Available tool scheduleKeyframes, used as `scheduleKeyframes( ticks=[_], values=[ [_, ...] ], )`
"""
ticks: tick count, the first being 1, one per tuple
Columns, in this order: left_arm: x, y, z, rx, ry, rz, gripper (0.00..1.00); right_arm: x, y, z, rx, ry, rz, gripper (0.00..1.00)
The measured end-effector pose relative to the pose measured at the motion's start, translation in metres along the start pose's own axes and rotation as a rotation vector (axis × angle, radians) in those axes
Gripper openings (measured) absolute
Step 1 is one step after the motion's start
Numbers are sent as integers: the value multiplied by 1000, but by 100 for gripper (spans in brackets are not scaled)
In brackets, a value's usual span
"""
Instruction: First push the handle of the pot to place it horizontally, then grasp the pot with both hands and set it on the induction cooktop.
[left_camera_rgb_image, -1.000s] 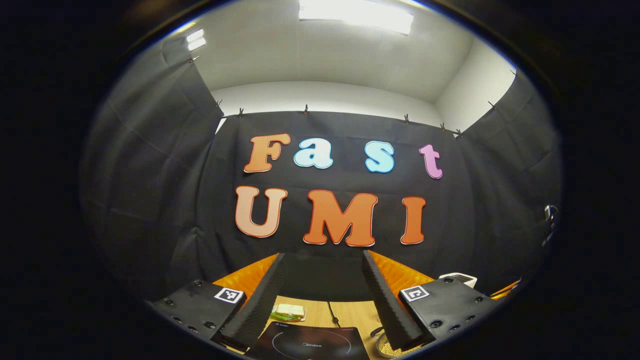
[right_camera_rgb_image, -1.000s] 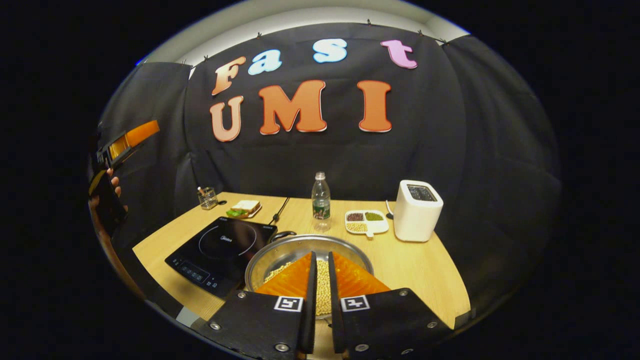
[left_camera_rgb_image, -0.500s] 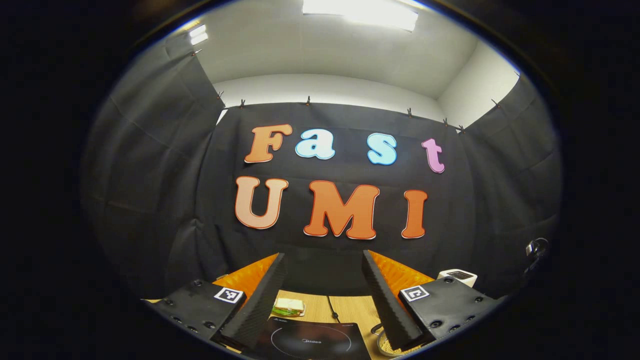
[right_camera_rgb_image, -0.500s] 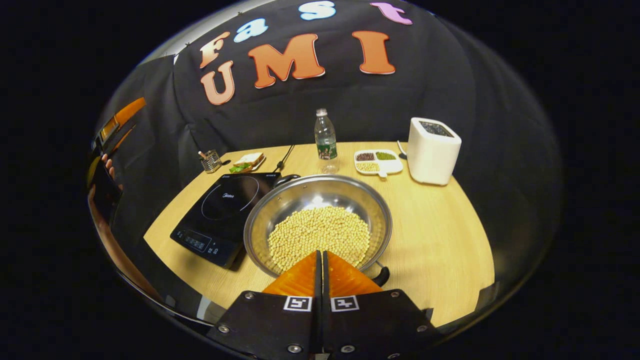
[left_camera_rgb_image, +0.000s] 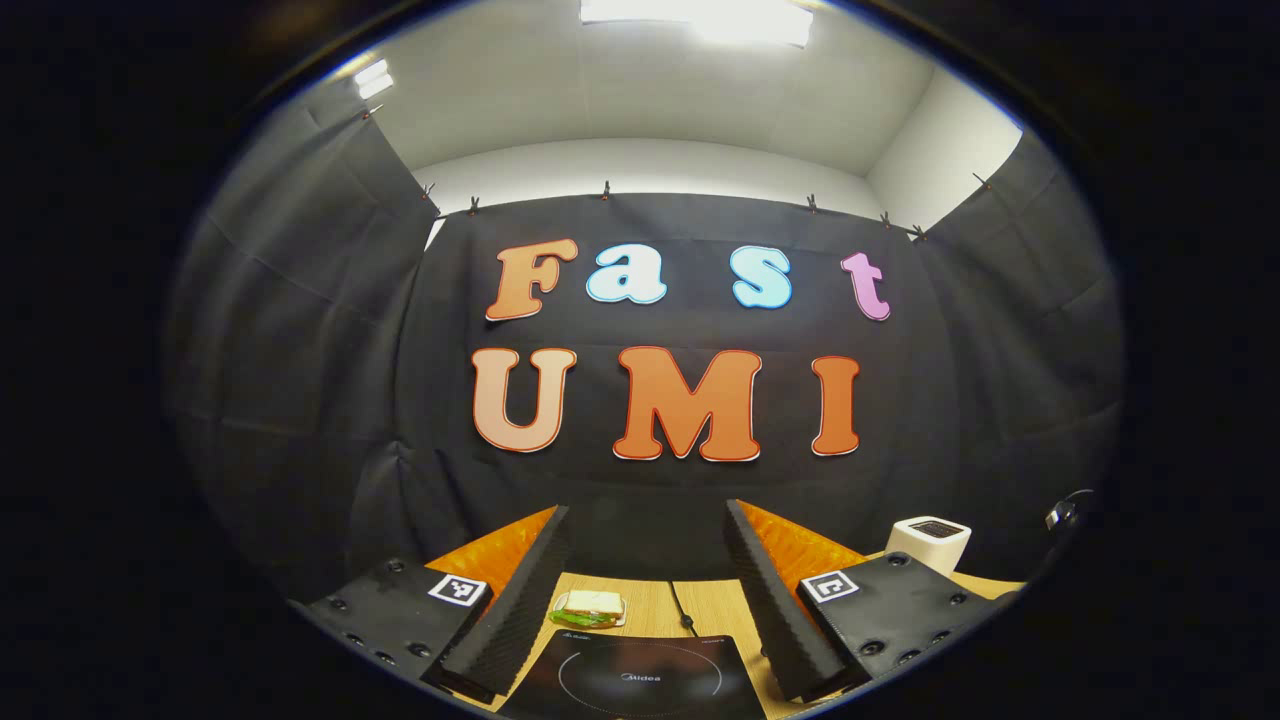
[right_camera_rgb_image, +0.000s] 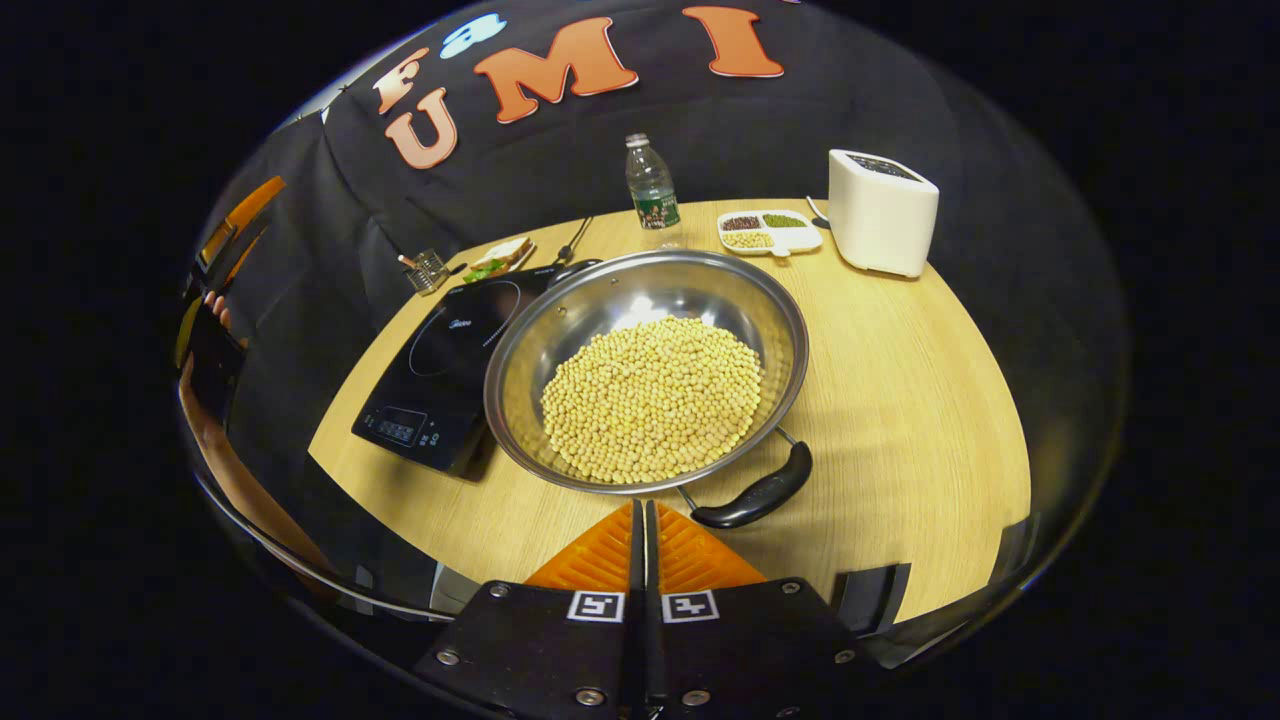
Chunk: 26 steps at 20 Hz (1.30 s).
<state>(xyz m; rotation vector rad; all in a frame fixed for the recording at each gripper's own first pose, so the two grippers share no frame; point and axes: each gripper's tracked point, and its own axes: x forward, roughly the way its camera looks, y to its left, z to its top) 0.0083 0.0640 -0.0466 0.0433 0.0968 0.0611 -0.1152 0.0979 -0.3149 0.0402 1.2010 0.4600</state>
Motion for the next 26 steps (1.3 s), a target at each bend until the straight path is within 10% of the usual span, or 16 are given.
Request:
scheduleKeyframes(
  ticks=[16, 26],
  values=[
    [8, 8, -30, -19, 65, -1, 100, 33, -1, -16, 255, 237, 62, 0],
    [13, 14, -44, -26, 92, -2, 98, 48, -60, -3, 253, 230, -148, 0]
  ],
)
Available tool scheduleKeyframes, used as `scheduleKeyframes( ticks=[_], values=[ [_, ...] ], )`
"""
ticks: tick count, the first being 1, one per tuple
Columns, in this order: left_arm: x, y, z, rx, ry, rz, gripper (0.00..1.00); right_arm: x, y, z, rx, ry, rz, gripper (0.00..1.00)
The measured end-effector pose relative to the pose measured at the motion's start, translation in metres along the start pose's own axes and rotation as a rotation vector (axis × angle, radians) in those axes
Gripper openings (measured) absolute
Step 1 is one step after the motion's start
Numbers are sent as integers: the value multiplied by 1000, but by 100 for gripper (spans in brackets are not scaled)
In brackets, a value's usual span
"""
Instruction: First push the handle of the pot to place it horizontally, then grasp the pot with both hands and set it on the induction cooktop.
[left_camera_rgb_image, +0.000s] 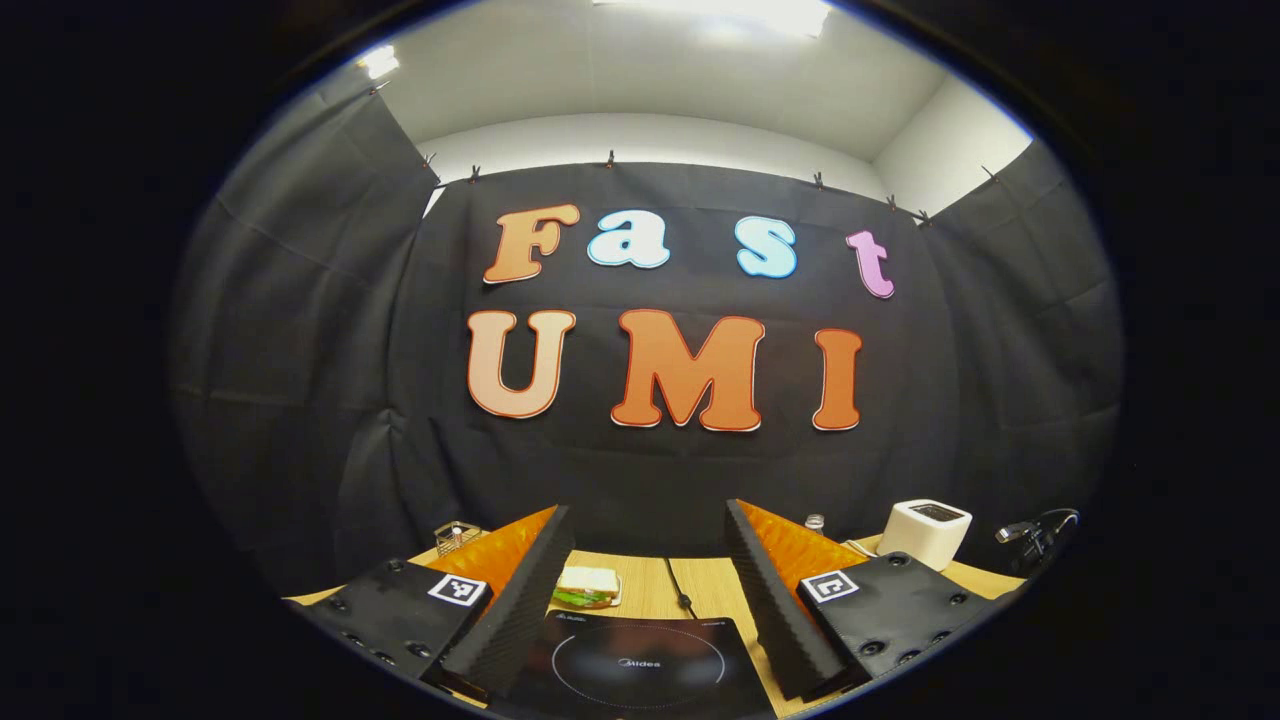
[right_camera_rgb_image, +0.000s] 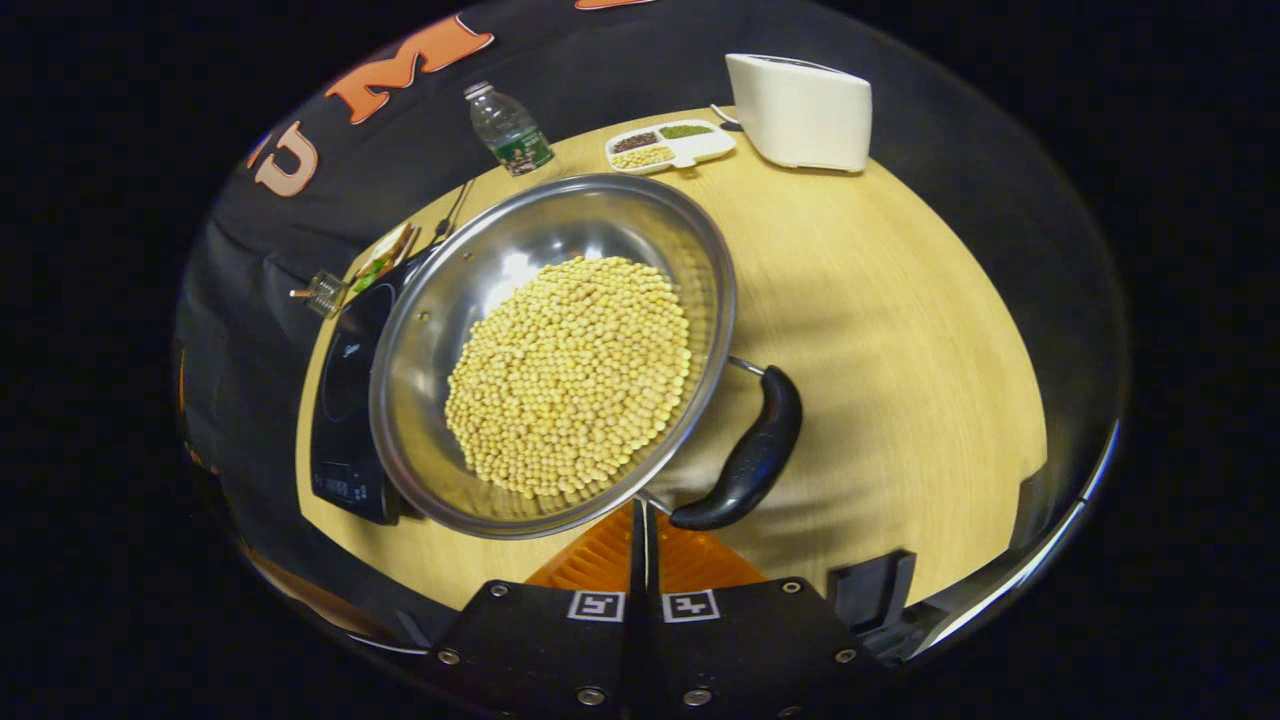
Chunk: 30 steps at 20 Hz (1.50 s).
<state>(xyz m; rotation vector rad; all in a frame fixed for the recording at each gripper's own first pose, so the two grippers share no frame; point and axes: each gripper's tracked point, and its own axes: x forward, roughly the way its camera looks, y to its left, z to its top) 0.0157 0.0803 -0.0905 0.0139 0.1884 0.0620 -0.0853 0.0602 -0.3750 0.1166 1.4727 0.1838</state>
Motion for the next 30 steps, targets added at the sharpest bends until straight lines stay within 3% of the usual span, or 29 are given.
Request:
scheduleKeyframes(
  ticks=[16, 30],
  values=[
    [14, 5, -15, 33, 36, 2, 100, 18, -39, 81, 101, -85, -94, 0],
    [17, 21, -40, 45, 108, 24, 100, 36, -45, 147, 86, -124, -132, 0]
  ],
)
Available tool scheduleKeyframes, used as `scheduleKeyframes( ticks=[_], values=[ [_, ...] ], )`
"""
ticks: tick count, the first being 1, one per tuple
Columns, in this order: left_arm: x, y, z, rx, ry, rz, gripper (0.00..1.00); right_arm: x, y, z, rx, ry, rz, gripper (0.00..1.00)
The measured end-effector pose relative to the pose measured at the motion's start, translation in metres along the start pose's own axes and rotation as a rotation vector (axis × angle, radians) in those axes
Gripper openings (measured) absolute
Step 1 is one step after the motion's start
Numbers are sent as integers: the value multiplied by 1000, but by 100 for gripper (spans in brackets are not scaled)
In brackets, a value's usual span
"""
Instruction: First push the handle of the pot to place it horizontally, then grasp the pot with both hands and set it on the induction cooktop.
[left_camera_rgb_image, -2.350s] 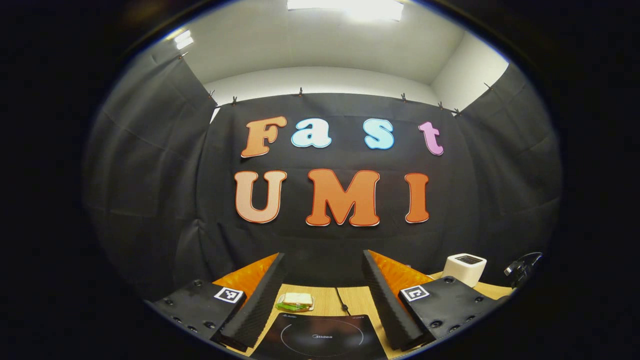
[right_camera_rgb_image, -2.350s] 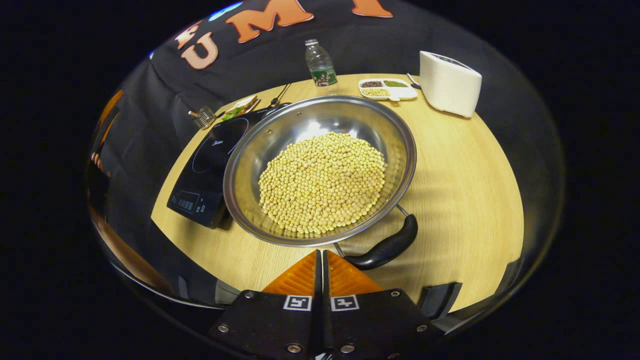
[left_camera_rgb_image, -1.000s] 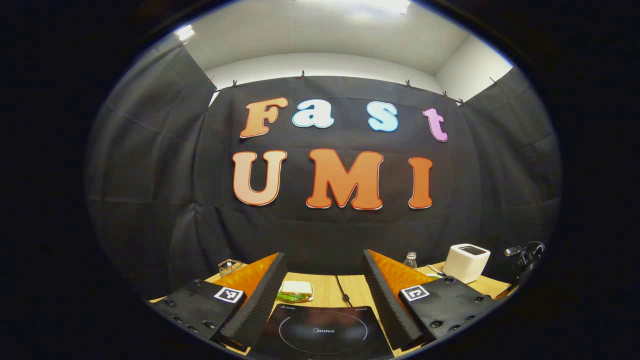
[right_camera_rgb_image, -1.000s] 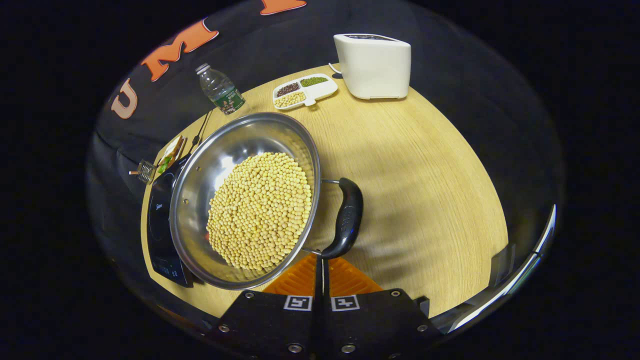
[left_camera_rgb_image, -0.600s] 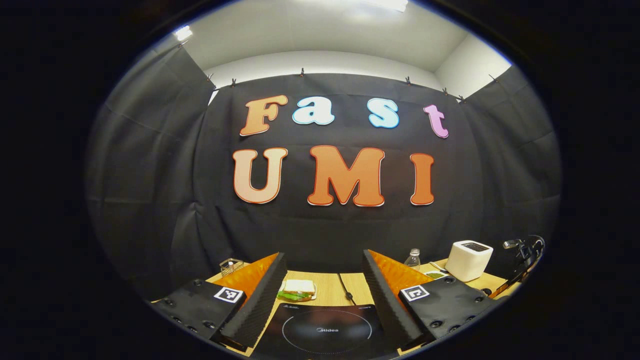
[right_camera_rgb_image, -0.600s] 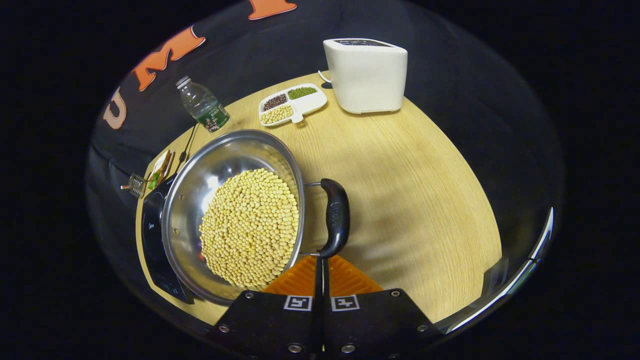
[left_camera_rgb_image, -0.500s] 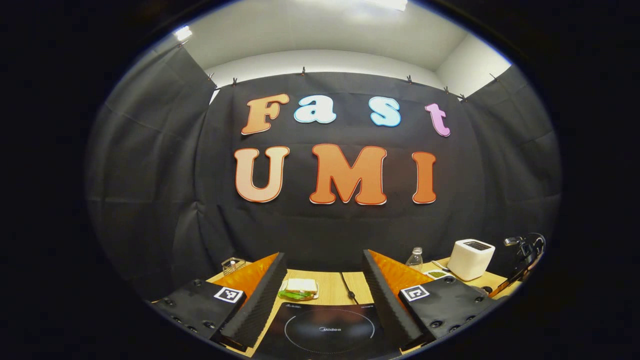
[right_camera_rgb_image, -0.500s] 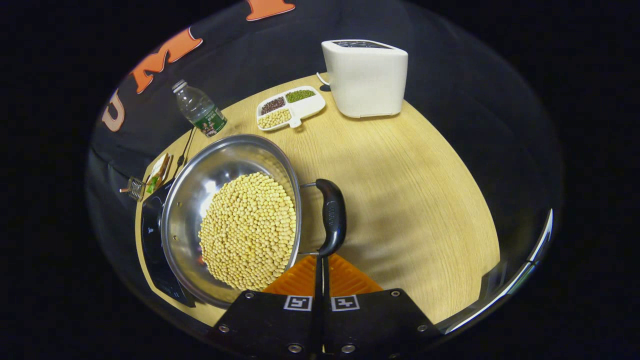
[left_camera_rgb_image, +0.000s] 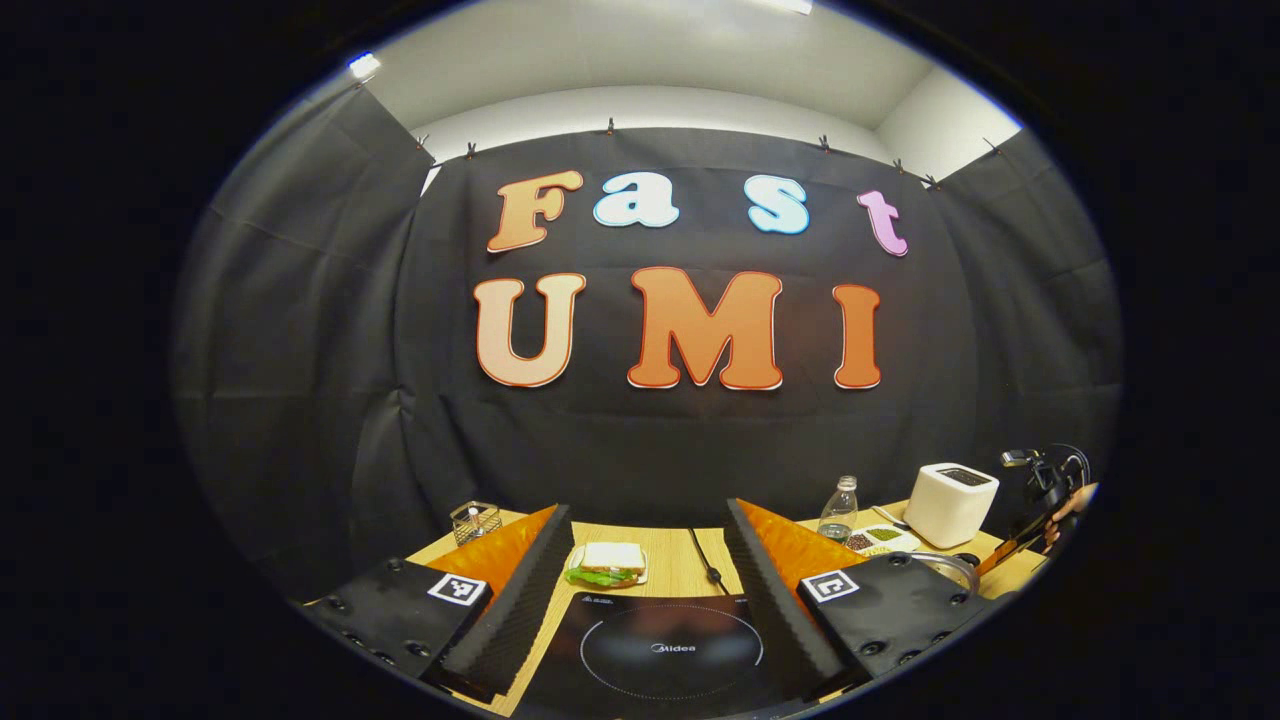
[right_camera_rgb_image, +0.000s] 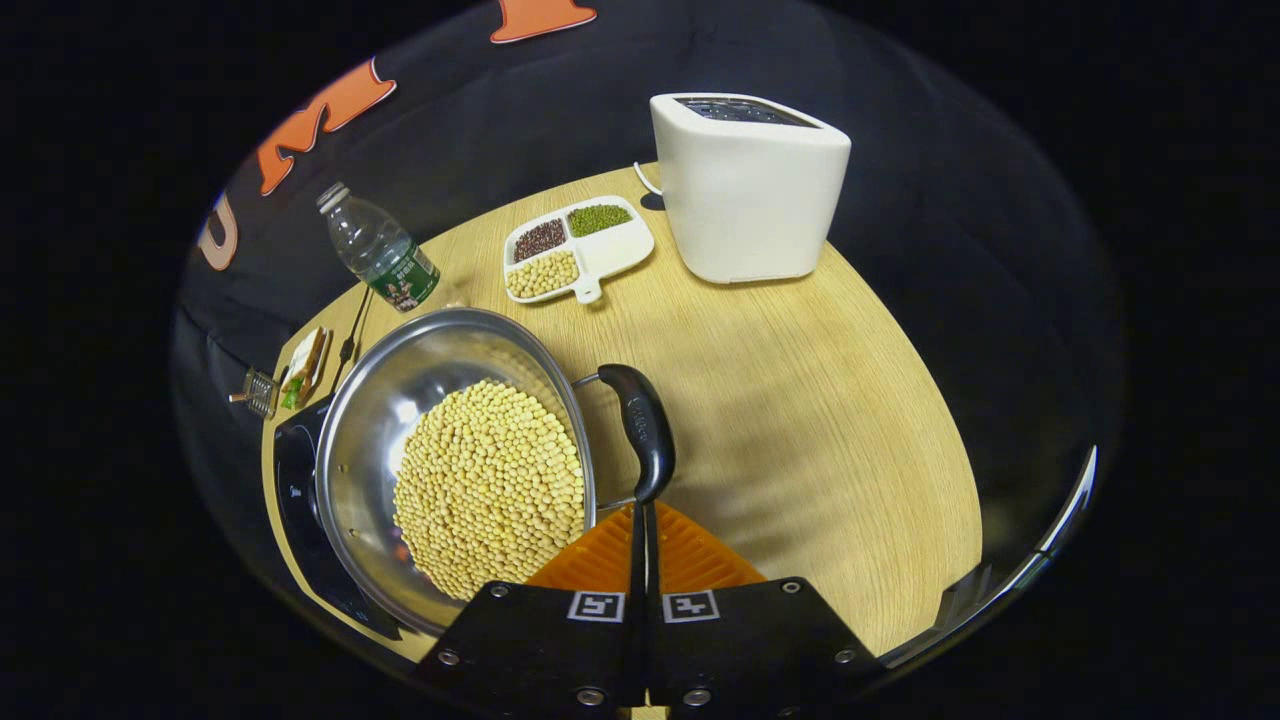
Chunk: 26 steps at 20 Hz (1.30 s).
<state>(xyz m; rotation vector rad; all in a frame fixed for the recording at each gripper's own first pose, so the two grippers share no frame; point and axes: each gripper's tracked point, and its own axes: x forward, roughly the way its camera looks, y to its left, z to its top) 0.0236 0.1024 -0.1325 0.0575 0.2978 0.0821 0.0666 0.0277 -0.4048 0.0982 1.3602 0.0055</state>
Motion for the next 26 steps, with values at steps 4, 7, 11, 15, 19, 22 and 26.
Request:
scheduleKeyframes(
  ticks=[4, 7, 11, 15, 19, 22, 26],
  values=[
    [5, -9, -12, 1, 42, -17, 100, 0, -3, 5, 2, -8, 18, 0],
    [9, -26, -30, -21, 106, -61, 100, -9, -3, 10, -21, -45, 36, 0],
    [17, -67, -72, -63, 266, -155, 100, -43, 8, 29, 5, -142, 132, 1],
    [17, -118, -114, -71, 445, -262, 100, -55, 14, 43, -13, -203, 197, 21],
    [23, -163, -155, -18, 594, -324, 97, -48, 19, 43, -82, -218, 196, 47],
    [25, -181, -188, 4, 708, -336, 97, -43, 23, 44, -112, -222, 207, 54],
    [31, -189, -223, 8, 832, -320, 97, -33, 26, 49, -166, -230, 189, 74]
  ],
)
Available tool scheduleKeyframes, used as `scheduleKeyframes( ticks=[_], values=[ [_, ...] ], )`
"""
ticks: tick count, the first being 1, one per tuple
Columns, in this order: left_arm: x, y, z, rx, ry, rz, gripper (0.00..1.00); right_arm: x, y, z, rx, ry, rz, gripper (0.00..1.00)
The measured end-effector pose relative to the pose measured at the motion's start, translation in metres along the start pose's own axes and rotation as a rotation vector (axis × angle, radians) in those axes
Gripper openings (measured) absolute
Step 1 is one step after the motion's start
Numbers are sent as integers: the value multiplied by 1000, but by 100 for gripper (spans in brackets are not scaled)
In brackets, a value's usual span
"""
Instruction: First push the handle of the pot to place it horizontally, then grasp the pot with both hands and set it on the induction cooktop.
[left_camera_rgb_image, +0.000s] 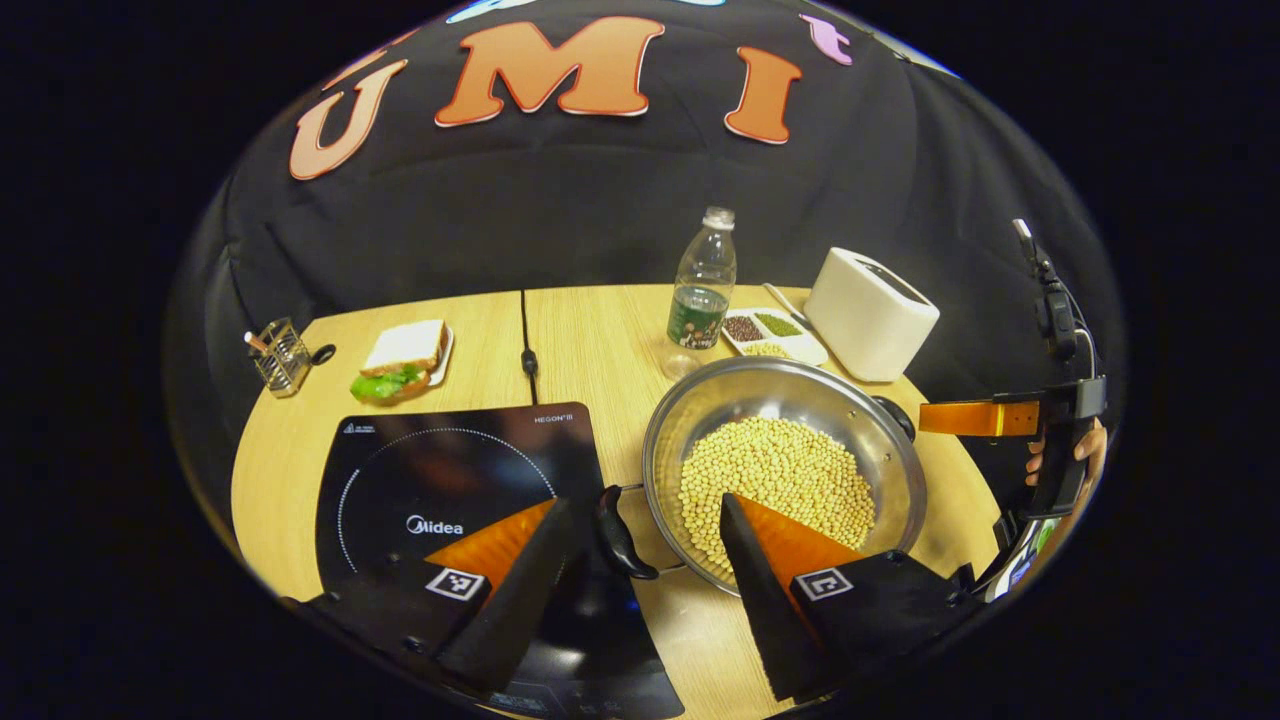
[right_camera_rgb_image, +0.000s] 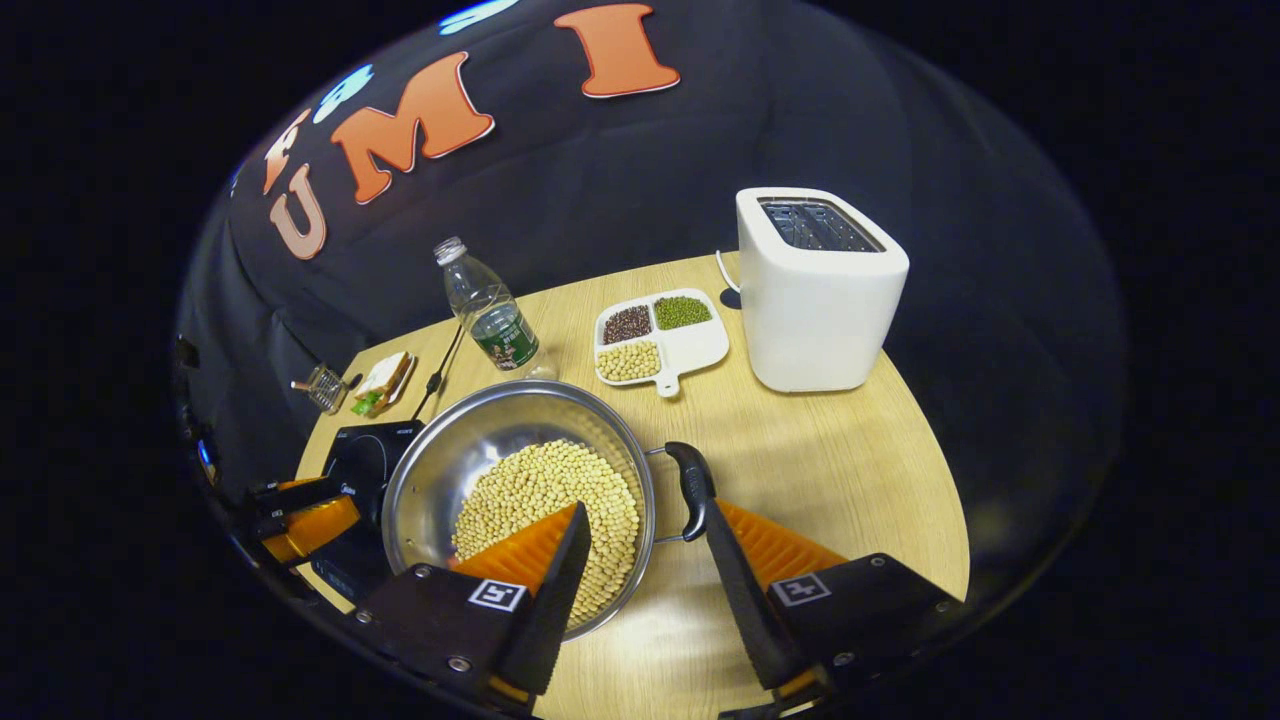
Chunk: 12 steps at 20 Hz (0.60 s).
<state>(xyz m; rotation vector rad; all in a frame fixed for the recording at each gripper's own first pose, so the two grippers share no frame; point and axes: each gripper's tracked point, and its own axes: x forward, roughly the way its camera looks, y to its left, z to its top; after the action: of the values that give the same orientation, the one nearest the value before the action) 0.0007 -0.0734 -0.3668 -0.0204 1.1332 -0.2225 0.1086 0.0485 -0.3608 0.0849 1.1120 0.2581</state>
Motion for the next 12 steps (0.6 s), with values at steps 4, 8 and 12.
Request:
scheduleKeyframes(
  ticks=[4, 8, 12],
  values=[
    [25, -1, -13, -39, 78, -5, 97, 10, 1, 0, -7, 7, 6, 78],
    [37, -1, -19, -68, 107, 0, 99, 22, -6, 0, -22, 11, -15, 79],
    [41, -5, -18, -48, 117, 29, 99, 32, -8, -4, -52, 27, -30, 82]
  ],
)
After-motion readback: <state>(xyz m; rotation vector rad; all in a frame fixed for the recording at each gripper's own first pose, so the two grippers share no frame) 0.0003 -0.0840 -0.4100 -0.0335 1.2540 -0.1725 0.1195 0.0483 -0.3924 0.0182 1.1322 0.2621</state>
